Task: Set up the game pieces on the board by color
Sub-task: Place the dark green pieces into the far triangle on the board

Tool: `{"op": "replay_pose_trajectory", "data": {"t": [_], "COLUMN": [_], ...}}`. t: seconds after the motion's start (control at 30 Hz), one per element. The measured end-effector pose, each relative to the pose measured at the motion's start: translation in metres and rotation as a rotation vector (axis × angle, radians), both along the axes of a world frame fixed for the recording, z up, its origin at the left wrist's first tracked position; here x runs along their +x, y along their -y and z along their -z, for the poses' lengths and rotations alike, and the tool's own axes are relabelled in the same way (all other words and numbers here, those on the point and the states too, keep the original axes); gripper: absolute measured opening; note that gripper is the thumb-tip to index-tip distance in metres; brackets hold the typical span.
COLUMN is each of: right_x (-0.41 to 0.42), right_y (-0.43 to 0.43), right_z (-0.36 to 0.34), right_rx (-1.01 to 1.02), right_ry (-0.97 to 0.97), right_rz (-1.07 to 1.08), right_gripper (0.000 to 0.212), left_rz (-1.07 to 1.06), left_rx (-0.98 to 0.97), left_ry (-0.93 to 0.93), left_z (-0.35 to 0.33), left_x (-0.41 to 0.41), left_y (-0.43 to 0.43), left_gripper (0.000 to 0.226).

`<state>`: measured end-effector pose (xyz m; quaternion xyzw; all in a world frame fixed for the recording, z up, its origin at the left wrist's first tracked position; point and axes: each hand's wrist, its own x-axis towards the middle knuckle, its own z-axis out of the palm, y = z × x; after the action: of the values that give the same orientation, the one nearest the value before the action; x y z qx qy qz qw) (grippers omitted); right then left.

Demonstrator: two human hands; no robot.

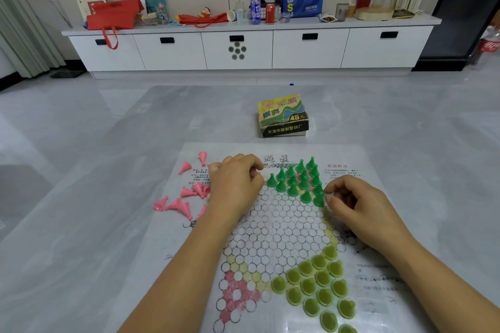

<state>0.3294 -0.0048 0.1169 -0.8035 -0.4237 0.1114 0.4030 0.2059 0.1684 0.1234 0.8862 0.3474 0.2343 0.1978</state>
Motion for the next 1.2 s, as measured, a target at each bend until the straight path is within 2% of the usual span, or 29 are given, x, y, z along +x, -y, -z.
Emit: {"op": "replay_pose_trajectory", "data": {"t": [0.1, 0.17, 0.3, 0.37, 0.43, 0.53, 0.6, 0.67, 0.7, 0.77, 0.83, 0.93, 1.03, 1.2], "right_x": [0.001, 0.002, 0.005, 0.007, 0.007, 0.004, 0.004, 0.002, 0.002, 0.000, -0.001, -0.001, -0.001, -0.002], "right_y": [0.000, 0.001, 0.001, 0.002, 0.003, 0.002, 0.002, 0.002, 0.002, 0.002, 0.002, 0.003, 0.002, 0.002], "right_z": [0.001, 0.001, 0.000, 0.000, -0.001, -0.005, -0.006, -0.007, -0.008, -0.008, -0.009, -0.011, -0.012, -0.014], "right_rx": [0.028, 0.047, 0.114, 0.154, 0.200, 0.246, 0.254, 0.250, 0.248, 0.242, 0.244, 0.254, 0.269, 0.271], "right_ry": [-0.062, -0.096, -0.185, -0.224, -0.267, -0.321, -0.325, -0.321, -0.317, -0.309, -0.301, -0.306, -0.336, -0.355], "right_rz": [0.033, 0.052, 0.082, 0.103, 0.123, 0.138, 0.141, 0.136, 0.136, 0.135, 0.137, 0.146, 0.161, 0.162], "right_gripper": [0.018, 0.018, 0.015, 0.015, 0.015, 0.015, 0.014, 0.013, 0.012, 0.012, 0.011, 0.012, 0.012, 0.012], "left_rz": [-0.057, -0.104, -0.233, -0.297, -0.304, -0.159, -0.063, 0.021, 0.099, 0.246, 0.303, 0.258, 0.152, 0.266], "left_rx": [-0.041, -0.118, -0.359, -0.532, -0.607, -0.561, -0.355, -0.045, 0.042, 0.095, 0.173, 0.260, 0.239, 0.271], "left_ry": [0.079, 0.214, 0.560, 0.655, 0.602, 0.386, 0.156, -0.039, -0.095, -0.210, -0.307, -0.293, -0.238, -0.298], "left_z": [0.000, -0.004, -0.017, -0.022, -0.025, -0.028, -0.025, -0.019, -0.017, -0.007, 0.005, 0.013, 0.018, 0.012], "left_x": [-0.005, -0.010, -0.024, -0.031, -0.036, -0.045, -0.051, -0.060, -0.063, -0.066, -0.063, -0.060, -0.062, -0.038], "left_y": [-0.008, -0.013, -0.026, -0.033, -0.036, -0.036, -0.033, -0.027, -0.021, -0.012, -0.011, -0.024, -0.041, -0.045], "left_gripper": [0.022, 0.022, 0.020, 0.018, 0.014, 0.008, 0.008, 0.021, 0.032, 0.048, 0.045, 0.043, 0.030, 0.048]}}
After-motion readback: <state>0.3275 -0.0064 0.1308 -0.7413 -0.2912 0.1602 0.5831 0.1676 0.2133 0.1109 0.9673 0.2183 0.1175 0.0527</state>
